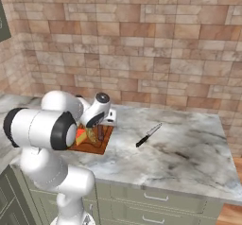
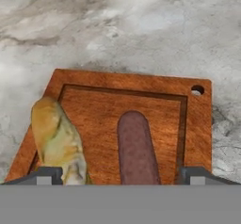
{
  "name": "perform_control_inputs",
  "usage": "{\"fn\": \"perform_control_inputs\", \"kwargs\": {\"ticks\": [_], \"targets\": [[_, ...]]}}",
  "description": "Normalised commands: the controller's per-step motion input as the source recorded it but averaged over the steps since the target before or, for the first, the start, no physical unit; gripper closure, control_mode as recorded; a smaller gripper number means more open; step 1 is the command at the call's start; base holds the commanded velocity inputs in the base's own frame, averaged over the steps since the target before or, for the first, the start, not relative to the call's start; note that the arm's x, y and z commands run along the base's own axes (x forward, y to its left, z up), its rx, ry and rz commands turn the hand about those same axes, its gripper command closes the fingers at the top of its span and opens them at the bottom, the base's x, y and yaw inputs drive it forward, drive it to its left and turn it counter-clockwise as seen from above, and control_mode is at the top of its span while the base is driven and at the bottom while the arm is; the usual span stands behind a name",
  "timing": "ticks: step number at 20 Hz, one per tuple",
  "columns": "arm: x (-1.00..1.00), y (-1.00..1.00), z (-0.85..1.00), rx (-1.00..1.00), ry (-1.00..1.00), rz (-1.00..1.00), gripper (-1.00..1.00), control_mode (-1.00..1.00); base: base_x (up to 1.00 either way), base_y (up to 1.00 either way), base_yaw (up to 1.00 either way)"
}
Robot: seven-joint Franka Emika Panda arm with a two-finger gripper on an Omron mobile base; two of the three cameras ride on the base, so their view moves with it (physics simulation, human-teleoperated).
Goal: Retrieve the sausage and cheese from the fridge and place them on the cutting board on the counter.
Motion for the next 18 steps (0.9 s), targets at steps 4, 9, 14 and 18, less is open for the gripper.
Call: {"fn": "perform_control_inputs", "kwargs": {"ticks": [4,9,14,18], "targets": [[-0.34,0.00,0.40,0.00,0.00,-0.03,-1.00,-1.00,0.00,0.00,0.00],[-0.52,0.00,0.32,0.00,0.06,-0.09,-1.00,-1.00,0.00,0.00,0.00],[-0.69,0.00,0.14,0.00,0.00,-0.13,-1.00,-1.00,0.00,0.00,0.00],[-0.73,0.02,0.12,0.00,0.00,-0.15,-1.00,-1.00,0.00,0.00,0.00]]}}
